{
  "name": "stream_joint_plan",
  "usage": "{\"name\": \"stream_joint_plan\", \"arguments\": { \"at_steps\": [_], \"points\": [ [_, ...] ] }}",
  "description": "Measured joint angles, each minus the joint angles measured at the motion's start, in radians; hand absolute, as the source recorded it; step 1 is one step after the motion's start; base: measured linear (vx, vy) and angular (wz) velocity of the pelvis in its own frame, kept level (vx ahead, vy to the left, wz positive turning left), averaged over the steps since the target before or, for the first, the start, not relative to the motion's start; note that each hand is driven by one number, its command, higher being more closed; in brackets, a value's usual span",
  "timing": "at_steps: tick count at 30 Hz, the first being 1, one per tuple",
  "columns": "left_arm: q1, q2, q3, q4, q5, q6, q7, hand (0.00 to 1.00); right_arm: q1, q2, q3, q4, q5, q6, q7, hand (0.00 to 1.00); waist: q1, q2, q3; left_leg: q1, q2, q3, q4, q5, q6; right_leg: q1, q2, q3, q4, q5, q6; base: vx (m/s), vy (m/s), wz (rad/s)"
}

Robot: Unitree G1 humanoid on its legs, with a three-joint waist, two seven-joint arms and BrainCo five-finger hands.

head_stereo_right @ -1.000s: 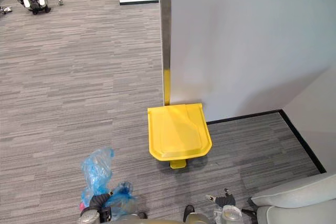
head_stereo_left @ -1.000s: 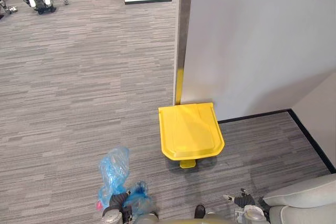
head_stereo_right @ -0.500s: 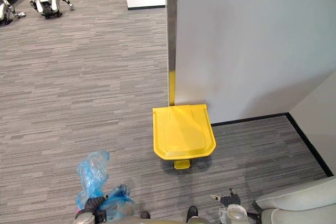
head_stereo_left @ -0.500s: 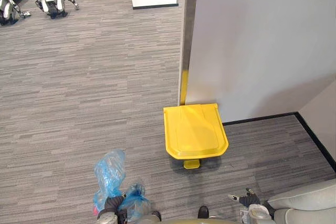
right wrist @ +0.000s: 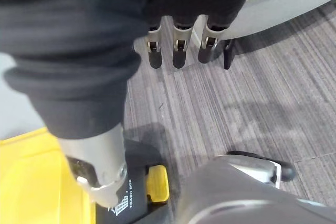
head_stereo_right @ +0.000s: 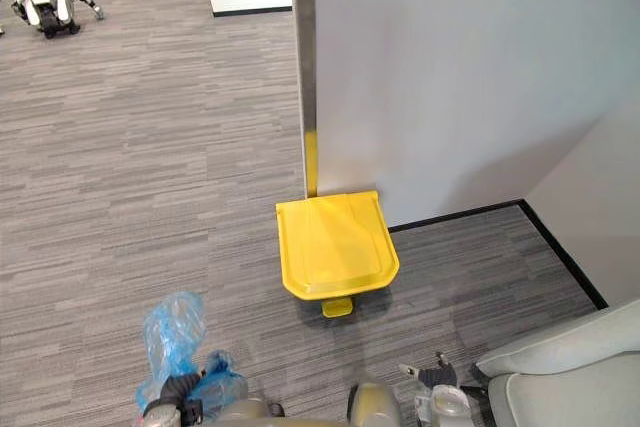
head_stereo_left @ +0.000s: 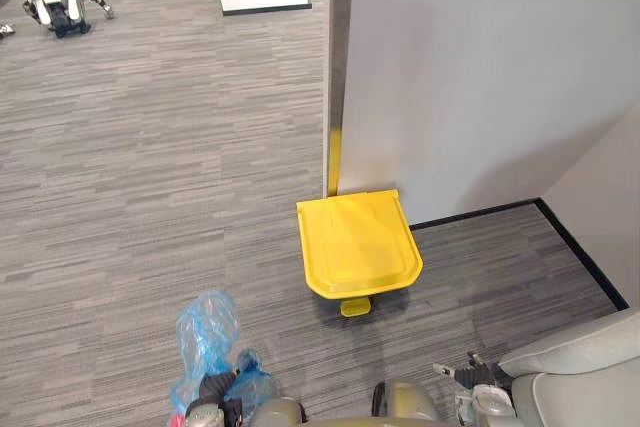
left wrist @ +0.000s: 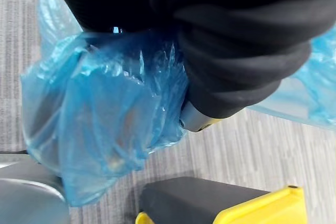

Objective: Gather rubbish on tea table into small bin, then transfer packed bag to large trash can.

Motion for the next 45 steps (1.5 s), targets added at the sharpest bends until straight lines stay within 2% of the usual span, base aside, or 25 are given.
{"name": "stream_joint_plan", "arguments": {
  "at_steps": [2, 3, 5, 6, 7, 8, 10, 11, 14, 19, 22, 28, 30, 33, 35, 40, 45],
  "points": [
    [-0.008, 0.022, -0.008, 0.000, 0.000, 0.001, 0.000, 1.00, 0.007, 0.020, 0.000, -0.022, 0.002, 0.001, 0.000, 0.00, -0.002, -0.015, 0.011, 0.032, 0.000, -0.002, 0.026, -0.041, -0.003, -0.043, 0.003, -0.031, -0.073, 0.007, 0.001, 0.25, -0.048, 0.10],
    [-0.034, 0.033, -0.023, -0.001, 0.000, 0.002, -0.001, 1.00, 0.007, 0.024, -0.001, -0.039, 0.019, 0.001, -0.001, 0.00, -0.005, -0.025, 0.024, 0.042, 0.000, -0.004, 0.047, -0.072, -0.011, -0.060, 0.006, -0.069, -0.203, 0.047, 0.008, 0.24, -0.094, 0.31],
    [-0.059, 0.032, -0.021, -0.011, 0.000, 0.002, -0.001, 1.00, 0.005, 0.025, -0.020, -0.041, 0.019, 0.002, -0.001, 0.00, -0.006, -0.035, 0.034, 0.053, -0.009, -0.020, 0.071, -0.105, -0.025, -0.057, 0.005, -0.081, -0.288, 0.084, 0.002, 0.25, -0.115, 0.42],
    [-0.093, 0.004, -0.022, -0.020, 0.001, 0.002, -0.004, 1.00, -0.001, 0.009, -0.068, -0.067, 0.019, 0.017, -0.002, 0.00, -0.012, -0.002, 0.049, 0.087, 0.008, -0.056, 0.074, -0.140, -0.044, -0.049, 0.010, -0.096, -0.219, 0.093, 0.004, 0.37, -0.130, 0.37],
    [-0.096, 0.001, -0.022, -0.023, 0.001, 0.002, -0.004, 1.00, -0.001, 0.010, -0.075, -0.078, 0.019, 0.017, -0.003, 0.00, -0.013, 0.006, 0.051, 0.093, 0.013, -0.060, 0.065, -0.141, -0.045, -0.051, 0.012, -0.101, -0.206, 0.080, 0.008, 0.45, -0.136, 0.40],
    [-0.105, -0.001, -0.021, -0.038, 0.002, 0.000, -0.004, 1.00, 0.002, 0.015, -0.101, -0.114, 0.020, 0.016, -0.002, 0.00, -0.017, 0.021, 0.056, 0.121, 0.021, -0.069, 0.018, -0.138, -0.046, -0.062, 0.018, -0.104, -0.158, 0.038, -0.008, 0.29, -0.063, 0.19],
    [-0.109, 0.003, -0.017, -0.045, 0.004, -0.002, -0.004, 1.00, 0.003, 0.021, -0.139, -0.131, 0.022, 0.020, -0.001, 0.00, -0.016, 0.024, 0.056, 0.167, 0.031, -0.082, -0.023, -0.110, -0.078, -0.063, 0.015, -0.115, -0.093, 0.014, -0.051, 0.37, -0.105, 0.23],
    [-0.115, 0.001, -0.017, -0.046, 0.006, -0.002, -0.004, 1.00, 0.009, 0.025, -0.154, -0.140, 0.022, 0.021, -0.003, 0.00, -0.017, 0.027, 0.052, 0.189, 0.040, -0.092, -0.024, -0.107, -0.077, -0.055, 0.013, -0.132, -0.054, -0.014, -0.072, 0.37, -0.111, 0.18],
    [-0.117, -0.024, -0.017, -0.046, 0.020, -0.003, -0.005, 1.00, 0.011, 0.041, -0.153, -0.141, 0.029, 0.019, -0.002, 0.00, -0.018, 0.035, 0.022, 0.194, 0.071, -0.092, -0.042, -0.059, -0.085, -0.042, 0.032, -0.155, -0.052, -0.045, -0.072, 0.35, -0.100, 0.11],
    [-0.124, -0.030, -0.016, -0.046, 0.023, -0.004, -0.006, 1.00, -0.007, 0.050, -0.139, -0.106, 0.031, 0.017, -0.001, 0.00, -0.019, 0.036, -0.027, 0.193, 0.083, -0.093, -0.115, 0.028, -0.104, -0.029, 0.059, -0.158, -0.134, -0.031, -0.091, 0.30, -0.048, -0.06],
    [-0.118, -0.028, -0.018, -0.046, 0.023, -0.004, -0.006, 1.00, -0.008, 0.049, -0.092, -0.104, 0.029, 0.018, -0.001, 0.00, -0.018, 0.037, -0.043, 0.191, 0.074, -0.095, -0.124, 0.044, -0.122, -0.017, 0.058, -0.152, -0.174, -0.015, -0.097, 0.14, 0.059, -0.04],
    [-0.092, -0.016, -0.055, -0.075, 0.022, -0.004, -0.006, 1.00, -0.061, 0.050, 0.101, -0.113, 0.024, 0.017, 0.002, 0.00, -0.013, 0.032, -0.076, 0.129, 0.032, -0.124, -0.125, 0.070, -0.162, -0.036, 0.035, -0.144, -0.262, 0.047, -0.092, 0.08, 0.091, 0.05],
    [-0.086, -0.011, -0.074, -0.118, 0.021, -0.004, -0.006, 1.00, -0.105, 0.050, 0.183, -0.166, 0.018, 0.015, 0.001, 0.00, 0.006, 0.033, -0.076, 0.097, 0.015, -0.125, -0.124, 0.070, -0.163, -0.060, 0.020, -0.140, -0.277, 0.066, -0.091, 0.06, 0.069, 0.03],
    [-0.076, -0.011, -0.076, -0.159, 0.019, -0.005, -0.005, 1.00, -0.162, 0.051, 0.272, -0.244, 0.018, 0.011, 0.000, 0.00, 0.015, 0.033, -0.076, 0.075, -0.001, -0.131, -0.115, 0.073, -0.167, -0.069, -0.001, -0.135, -0.293, 0.083, -0.092, 0.05, 0.071, 0.04],
    [-0.063, -0.012, -0.078, -0.202, 0.015, -0.013, -0.003, 1.00, -0.222, 0.051, 0.329, -0.304, 0.018, -0.006, -0.002, 0.00, 0.030, 0.033, -0.076, 0.053, -0.009, -0.142, -0.098, 0.073, -0.167, -0.070, -0.011, -0.135, -0.321, 0.104, -0.088, 0.06, 0.064, 0.06],
    [-0.049, -0.009, -0.097, -0.243, -0.005, -0.033, 0.002, 1.00, -0.321, 0.032, 0.378, -0.312, 0.020, -0.009, -0.004, 0.00, 0.064, 0.035, -0.076, 0.027, -0.038, -0.160, -0.064, 0.073, -0.167, -0.059, -0.032, -0.127, -0.367, 0.140, -0.095, 0.05, 0.070, 0.04],
    [-0.054, -0.007, -0.133, -0.265, -0.034, -0.036, 0.003, 1.00, -0.396, -0.068, 0.405, -0.308, 0.059, -0.001, -0.007, 0.00, 0.064, 0.046, -0.073, -0.006, -0.076, -0.189, -0.031, 0.073, -0.167, -0.030, -0.066, -0.142, -0.444, 0.195, -0.099, 0.03, 0.099, 0.17]
  ]
}}
